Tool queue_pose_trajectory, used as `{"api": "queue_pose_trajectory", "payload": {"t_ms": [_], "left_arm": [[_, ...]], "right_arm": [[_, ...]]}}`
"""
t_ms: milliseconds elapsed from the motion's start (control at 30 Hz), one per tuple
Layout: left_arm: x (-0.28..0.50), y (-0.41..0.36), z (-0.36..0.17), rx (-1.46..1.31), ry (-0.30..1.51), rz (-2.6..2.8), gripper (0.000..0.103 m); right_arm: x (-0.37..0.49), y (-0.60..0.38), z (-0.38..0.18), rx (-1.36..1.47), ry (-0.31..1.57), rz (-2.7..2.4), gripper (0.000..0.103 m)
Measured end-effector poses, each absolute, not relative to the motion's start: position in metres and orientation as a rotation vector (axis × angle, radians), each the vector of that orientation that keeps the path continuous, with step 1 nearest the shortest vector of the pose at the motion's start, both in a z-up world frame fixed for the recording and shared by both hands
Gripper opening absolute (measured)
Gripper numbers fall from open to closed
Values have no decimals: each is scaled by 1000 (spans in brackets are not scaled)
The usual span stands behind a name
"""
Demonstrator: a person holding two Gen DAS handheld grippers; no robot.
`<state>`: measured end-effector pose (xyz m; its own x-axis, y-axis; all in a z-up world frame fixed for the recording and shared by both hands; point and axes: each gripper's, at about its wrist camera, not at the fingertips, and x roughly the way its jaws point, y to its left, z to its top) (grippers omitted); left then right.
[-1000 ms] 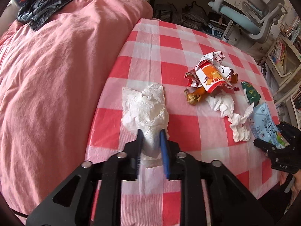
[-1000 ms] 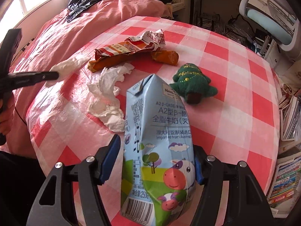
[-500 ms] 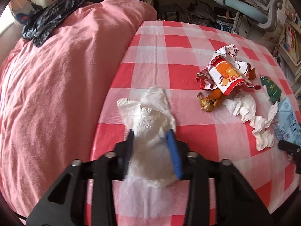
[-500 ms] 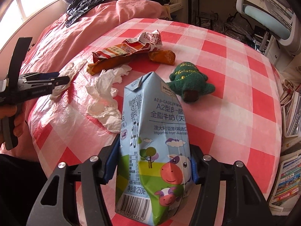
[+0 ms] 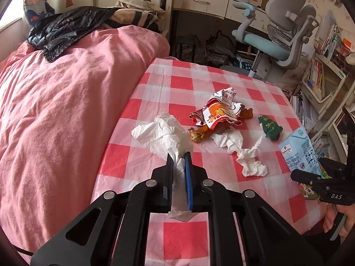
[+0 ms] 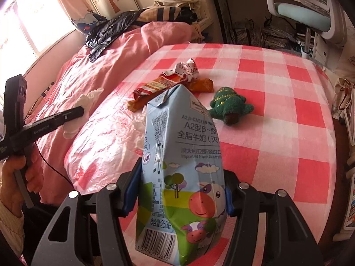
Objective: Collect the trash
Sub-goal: 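Carry the carton to the wastebasket and open the right gripper while the left holds the tissue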
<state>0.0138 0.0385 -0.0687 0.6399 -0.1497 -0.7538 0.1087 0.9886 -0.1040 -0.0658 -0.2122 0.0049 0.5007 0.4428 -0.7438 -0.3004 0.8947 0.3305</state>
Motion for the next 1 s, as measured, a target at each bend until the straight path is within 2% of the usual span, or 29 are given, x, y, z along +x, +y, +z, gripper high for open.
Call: {"api": "queue_pose_trajectory", "payload": {"t_ms": [500,1000], "left_arm": [[-59,7,-70,20,785,-161,10],[-94,6,-69,5,773,-179,10]], "right_arm": [[-139,-191,23,233,788,516,58],[-199,-149,1,160,844,584,58]]}}
